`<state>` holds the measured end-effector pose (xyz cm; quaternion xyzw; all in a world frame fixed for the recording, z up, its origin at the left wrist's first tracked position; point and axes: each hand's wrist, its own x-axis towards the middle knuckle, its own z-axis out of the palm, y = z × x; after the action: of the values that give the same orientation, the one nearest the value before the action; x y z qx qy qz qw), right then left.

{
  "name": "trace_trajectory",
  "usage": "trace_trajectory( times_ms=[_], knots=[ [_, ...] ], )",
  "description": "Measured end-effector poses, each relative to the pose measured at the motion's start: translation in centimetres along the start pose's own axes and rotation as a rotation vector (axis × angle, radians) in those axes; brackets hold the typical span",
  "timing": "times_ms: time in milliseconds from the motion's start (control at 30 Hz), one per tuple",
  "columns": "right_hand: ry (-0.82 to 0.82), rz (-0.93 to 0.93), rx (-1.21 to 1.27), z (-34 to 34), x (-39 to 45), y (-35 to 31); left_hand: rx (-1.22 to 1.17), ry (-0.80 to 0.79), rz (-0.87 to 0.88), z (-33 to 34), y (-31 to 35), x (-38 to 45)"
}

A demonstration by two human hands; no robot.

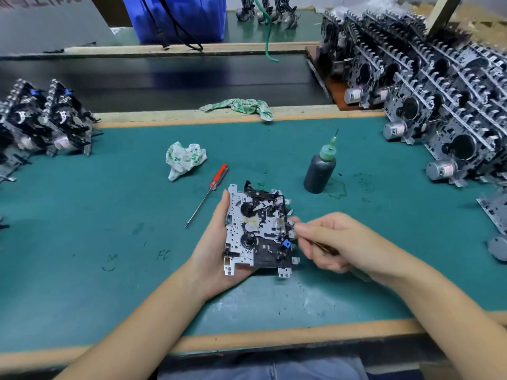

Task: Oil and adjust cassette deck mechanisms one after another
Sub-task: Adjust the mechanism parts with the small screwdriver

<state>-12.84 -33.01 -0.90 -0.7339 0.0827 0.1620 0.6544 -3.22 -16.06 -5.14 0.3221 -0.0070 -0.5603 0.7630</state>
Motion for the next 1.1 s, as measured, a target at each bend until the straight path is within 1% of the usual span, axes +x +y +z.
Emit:
trace_trajectory(
  times_ms=[167, 333, 467, 700, 933, 1100],
  knots=[
    [-0.015, 0.099, -0.051, 0.3, 0.4, -0.2, 0.015, 0.019, 0.005, 0.1, 0.0, 0.0],
    [-0.009, 0.127, -0.121, 0.4, 0.7, -0.3, 0.030, 0.044, 0.005, 0.2, 0.1, 0.1],
    [-0.043, 0.176, -0.090, 0.1, 0.4, -0.2, 0.026, 0.049, 0.004, 0.3, 0.1, 0.1],
    [-0.038, 0.204, -0.134, 0.5, 0.7, -0.7, 0.043, 0.079, -0.007, 0.2, 0.1, 0.1],
    [-0.102, 0.240, -0.096, 0.1, 0.8, -0.6, 0.087, 0.143, -0.010, 0.7, 0.2, 0.3],
    [-0.194, 0.331, -0.006, -0.3, 1.2, -0.5, 0.116, 0.160, -0.016, 0.6, 0.0, 0.5]
  ],
)
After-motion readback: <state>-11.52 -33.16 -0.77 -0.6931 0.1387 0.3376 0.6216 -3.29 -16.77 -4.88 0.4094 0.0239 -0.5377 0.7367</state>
